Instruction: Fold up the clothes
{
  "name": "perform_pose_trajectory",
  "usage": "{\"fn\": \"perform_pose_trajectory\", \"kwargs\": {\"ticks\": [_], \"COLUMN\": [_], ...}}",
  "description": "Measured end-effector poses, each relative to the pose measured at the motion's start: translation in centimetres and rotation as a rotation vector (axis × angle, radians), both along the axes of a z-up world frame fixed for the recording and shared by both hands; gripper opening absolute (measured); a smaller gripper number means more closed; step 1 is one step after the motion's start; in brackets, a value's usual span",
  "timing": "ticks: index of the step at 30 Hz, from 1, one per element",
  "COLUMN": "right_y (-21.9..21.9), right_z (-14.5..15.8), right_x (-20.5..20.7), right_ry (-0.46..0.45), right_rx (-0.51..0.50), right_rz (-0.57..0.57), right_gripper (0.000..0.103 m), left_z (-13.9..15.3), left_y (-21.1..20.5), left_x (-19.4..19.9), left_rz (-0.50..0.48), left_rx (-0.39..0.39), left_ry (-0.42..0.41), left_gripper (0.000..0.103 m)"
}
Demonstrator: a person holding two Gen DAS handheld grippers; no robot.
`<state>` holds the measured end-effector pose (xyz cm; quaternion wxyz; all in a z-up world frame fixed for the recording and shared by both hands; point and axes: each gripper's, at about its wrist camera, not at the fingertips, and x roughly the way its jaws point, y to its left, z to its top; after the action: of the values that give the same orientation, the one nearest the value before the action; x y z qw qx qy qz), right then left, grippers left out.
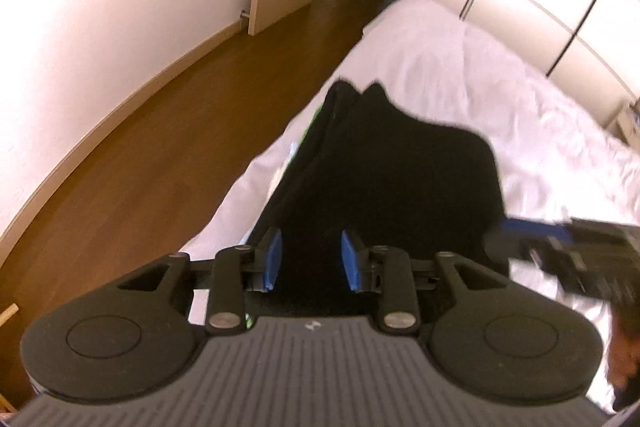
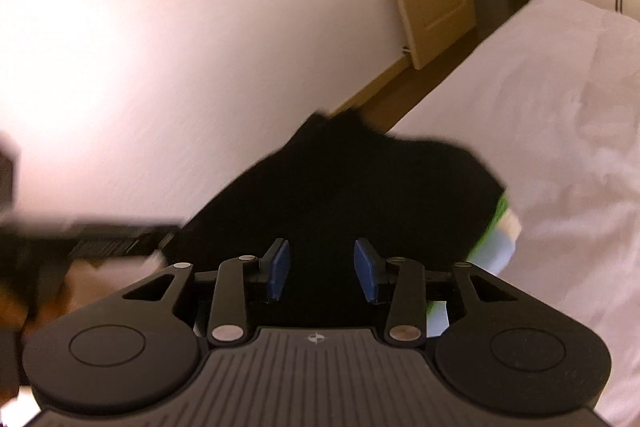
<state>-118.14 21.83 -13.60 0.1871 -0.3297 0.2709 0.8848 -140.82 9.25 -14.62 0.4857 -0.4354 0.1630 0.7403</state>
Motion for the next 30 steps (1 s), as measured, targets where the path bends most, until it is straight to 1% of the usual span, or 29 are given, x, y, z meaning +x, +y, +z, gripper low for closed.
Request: {"fn": "perform_pose_trajectory", "kwargs": {"ticks": [2, 3, 4, 6, 7, 9, 11, 13, 14, 16, 18, 19, 22, 24, 26, 30], "right_y": [-2.6, -3.7, -4.8, -6.4, -7.1, -8.3, -8.6, -9.0, -9.0, -9.3, -9.5, -9.6, -9.8, -9.7, -9.4, -9.0], "right_z": [-0.4, -0.8, -1.2, -2.6, -3.4, -4.6, -4.5, -4.3, -3.9, -2.7, -1.5, -1.3, -2.1, -2.8, -2.7, -0.7], "right_x": [0.2, 0.1, 0.0, -0.9, -1.4, -1.5, -1.7, -1.8, -1.9, -1.9, -1.2, -0.9, -0.8, -1.4, -1.9, -1.6], "right_ry": [-0.014, -0.039, -0.066, -0.150, -0.190, -0.235, -0.243, -0.251, -0.249, -0.217, -0.174, -0.163, -0.197, -0.223, -0.232, -0.223], "right_rx": [0.032, 0.078, 0.124, 0.213, 0.254, 0.326, 0.338, 0.350, 0.353, 0.347, 0.320, 0.303, 0.234, 0.210, 0.179, 0.092], "right_rz": [0.036, 0.062, 0.091, 0.153, 0.177, 0.199, 0.192, 0.183, 0.171, 0.127, 0.069, 0.043, -0.010, -0.032, -0.060, -0.152], "right_gripper": [0.041, 0.041, 0.042, 0.045, 0.045, 0.047, 0.047, 0.047, 0.047, 0.048, 0.047, 0.047, 0.047, 0.051, 0.056, 0.055], "left_z": [-1.3, -1.8, -2.2, -3.1, -3.3, -3.6, -3.6, -3.0, -2.5, -1.6, -1.2, -1.4, -2.9, -3.5, -3.2, -1.2], "left_y": [-0.2, -0.3, -0.6, -1.5, -1.6, -1.9, -2.0, -2.2, -2.3, -2.7, -3.0, -3.0, -2.3, -1.9, -1.7, -1.8], "left_x": [0.0, -0.1, -0.2, -0.5, -0.4, 0.2, 0.3, 0.5, 0.6, 0.9, 1.1, 1.1, 0.9, 0.5, 0.5, 0.7], "left_rz": [-0.009, -0.009, -0.001, 0.001, -0.012, -0.041, -0.042, -0.047, -0.053, -0.079, -0.112, -0.128, -0.148, -0.147, -0.150, -0.155], "left_rx": [-0.006, -0.007, -0.003, 0.017, 0.021, 0.022, 0.026, 0.031, 0.034, 0.049, 0.062, 0.055, 0.023, 0.020, 0.008, -0.036], "left_ry": [0.000, -0.006, -0.028, -0.077, -0.078, -0.054, -0.053, -0.047, -0.038, -0.018, -0.008, -0.001, -0.003, -0.024, -0.024, -0.026], "left_gripper": [0.030, 0.030, 0.030, 0.030, 0.030, 0.030, 0.030, 0.030, 0.029, 0.027, 0.028, 0.028, 0.032, 0.033, 0.033, 0.032]}}
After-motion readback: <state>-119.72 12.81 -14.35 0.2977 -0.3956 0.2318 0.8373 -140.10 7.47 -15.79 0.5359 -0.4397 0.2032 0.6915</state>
